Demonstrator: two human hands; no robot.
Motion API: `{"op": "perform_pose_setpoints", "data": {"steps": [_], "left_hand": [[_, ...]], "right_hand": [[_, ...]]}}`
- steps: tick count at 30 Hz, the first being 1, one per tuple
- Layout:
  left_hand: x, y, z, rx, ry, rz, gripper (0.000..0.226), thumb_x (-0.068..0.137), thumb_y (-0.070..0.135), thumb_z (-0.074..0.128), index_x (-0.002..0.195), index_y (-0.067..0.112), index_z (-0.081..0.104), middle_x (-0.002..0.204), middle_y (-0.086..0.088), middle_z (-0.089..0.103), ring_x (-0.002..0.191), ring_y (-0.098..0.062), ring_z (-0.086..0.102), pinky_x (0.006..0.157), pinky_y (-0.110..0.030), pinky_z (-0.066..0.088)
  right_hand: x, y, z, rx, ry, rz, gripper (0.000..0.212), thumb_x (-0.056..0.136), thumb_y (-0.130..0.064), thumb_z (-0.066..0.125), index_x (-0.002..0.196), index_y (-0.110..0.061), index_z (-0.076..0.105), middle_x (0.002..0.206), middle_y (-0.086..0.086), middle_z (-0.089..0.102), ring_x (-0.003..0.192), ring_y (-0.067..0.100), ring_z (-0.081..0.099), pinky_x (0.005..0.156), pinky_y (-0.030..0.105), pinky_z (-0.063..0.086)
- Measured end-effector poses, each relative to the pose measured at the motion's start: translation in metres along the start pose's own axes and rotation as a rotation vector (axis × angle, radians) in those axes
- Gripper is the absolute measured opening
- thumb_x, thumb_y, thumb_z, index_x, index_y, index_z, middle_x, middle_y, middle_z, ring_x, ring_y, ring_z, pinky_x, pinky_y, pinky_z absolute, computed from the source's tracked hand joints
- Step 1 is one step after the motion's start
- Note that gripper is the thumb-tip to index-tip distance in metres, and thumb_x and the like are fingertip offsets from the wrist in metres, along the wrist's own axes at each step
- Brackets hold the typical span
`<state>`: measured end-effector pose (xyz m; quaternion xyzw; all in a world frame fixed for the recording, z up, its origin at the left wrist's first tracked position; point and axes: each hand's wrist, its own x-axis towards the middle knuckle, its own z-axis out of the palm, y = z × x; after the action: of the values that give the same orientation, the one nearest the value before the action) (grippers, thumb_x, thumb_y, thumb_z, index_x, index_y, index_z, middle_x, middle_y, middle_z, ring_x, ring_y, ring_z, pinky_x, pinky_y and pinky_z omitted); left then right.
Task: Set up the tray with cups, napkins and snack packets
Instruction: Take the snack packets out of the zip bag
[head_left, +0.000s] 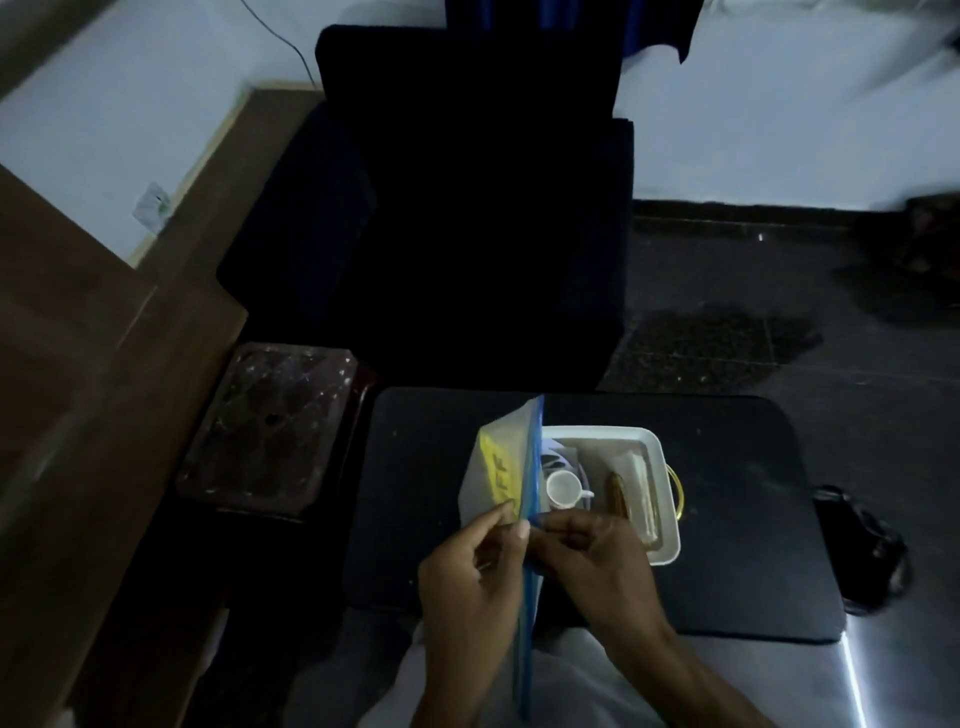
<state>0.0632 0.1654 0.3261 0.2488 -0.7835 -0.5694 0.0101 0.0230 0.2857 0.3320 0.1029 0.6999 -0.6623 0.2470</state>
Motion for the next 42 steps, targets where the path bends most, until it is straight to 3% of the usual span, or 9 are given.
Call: {"op": "perform_pose_setpoints", "data": {"steps": [5,9,14,19,22,24,28,33,42], "left_hand": [[-0.01,0.004,0.013,0.008,-0.009,0.012,0.014,0.085,0.037,0.078,0.091,0.025,0.079,0.077,0.015,0.078,0.072,0.001,0.074,0.06,-0.013,0.054],[-0.015,0.008,0.017,-0.121,-0.041,-0.055,0.016,0.089,0.035,0.075,0.077,0.025,0.08,0.07,0.004,0.078,0.067,-0.003,0.073,0.058,-0.013,0.052],[-0.02,0.019,0.027,-0.31,-0.163,-0.235,0.027,0.095,0.024,0.067,0.073,0.025,0.082,0.076,-0.003,0.08,0.071,-0.008,0.076,0.061,-0.019,0.057],[-0.033,0.016,0.049,-0.155,-0.255,-0.025,0.02,0.097,0.014,0.065,0.083,0.018,0.079,0.08,0.002,0.079,0.08,-0.012,0.076,0.077,-0.031,0.063],[-0.042,0.016,0.066,-0.073,-0.229,0.09,0.017,0.096,0.011,0.065,0.086,0.018,0.077,0.077,0.006,0.077,0.078,-0.006,0.074,0.077,-0.027,0.061],[-0.05,0.018,0.078,-0.054,-0.148,0.127,0.013,0.095,0.014,0.066,0.09,0.019,0.077,0.077,0.011,0.076,0.076,0.001,0.072,0.072,-0.019,0.059],[-0.06,0.024,0.103,-0.099,-0.03,0.116,0.012,0.093,0.028,0.071,0.098,0.021,0.079,0.072,0.022,0.073,0.075,0.009,0.071,0.064,-0.006,0.052],[-0.05,0.034,0.143,-0.081,0.057,0.01,0.027,0.095,0.032,0.068,0.069,0.036,0.073,0.067,0.014,0.075,0.064,0.0,0.069,0.063,-0.019,0.056],[-0.042,0.056,0.24,-0.177,0.121,-0.257,0.035,0.096,0.025,0.067,0.064,0.033,0.076,0.072,0.005,0.079,0.074,-0.012,0.076,0.075,-0.035,0.062]], "right_hand": [[-0.012,0.007,-0.021,-0.183,-0.008,-0.086,0.004,0.08,-0.015,0.079,0.081,-0.012,0.078,0.075,0.001,0.077,0.071,0.014,0.074,0.071,0.034,0.062],[-0.021,0.01,-0.026,-0.098,-0.025,-0.08,0.016,0.069,-0.013,0.087,0.079,-0.008,0.074,0.072,0.007,0.076,0.073,0.024,0.075,0.074,0.038,0.062],[-0.039,0.012,-0.042,-0.001,0.028,-0.111,0.028,0.066,-0.029,0.085,0.078,-0.009,0.07,0.071,0.009,0.075,0.067,0.017,0.072,0.064,0.022,0.057],[-0.063,0.026,-0.061,-0.149,0.294,-0.16,0.015,0.084,-0.029,0.076,0.09,-0.017,0.07,0.074,0.002,0.074,0.069,0.007,0.071,0.063,0.02,0.056],[-0.071,0.029,-0.071,-0.346,0.448,-0.297,0.006,0.086,-0.029,0.074,0.09,-0.031,0.07,0.07,-0.019,0.07,0.07,-0.007,0.068,0.06,0.006,0.048],[-0.07,0.031,-0.075,-0.365,0.463,-0.344,0.007,0.087,-0.023,0.072,0.09,-0.029,0.074,0.072,-0.024,0.069,0.072,-0.008,0.068,0.063,0.009,0.052],[-0.056,0.035,-0.088,-0.417,0.415,-0.383,0.013,0.09,-0.012,0.068,0.091,-0.02,0.077,0.077,-0.017,0.072,0.074,-0.005,0.069,0.066,0.013,0.056],[-0.033,0.039,-0.128,-0.188,0.29,-0.235,0.007,0.089,-0.019,0.071,0.09,-0.016,0.077,0.075,-0.004,0.076,0.071,0.007,0.074,0.071,0.032,0.063],[0.003,0.041,-0.225,0.077,0.1,-0.031,0.008,0.089,-0.015,0.07,0.084,-0.014,0.076,0.081,0.009,0.077,0.08,0.025,0.075,0.079,0.042,0.062]]}}
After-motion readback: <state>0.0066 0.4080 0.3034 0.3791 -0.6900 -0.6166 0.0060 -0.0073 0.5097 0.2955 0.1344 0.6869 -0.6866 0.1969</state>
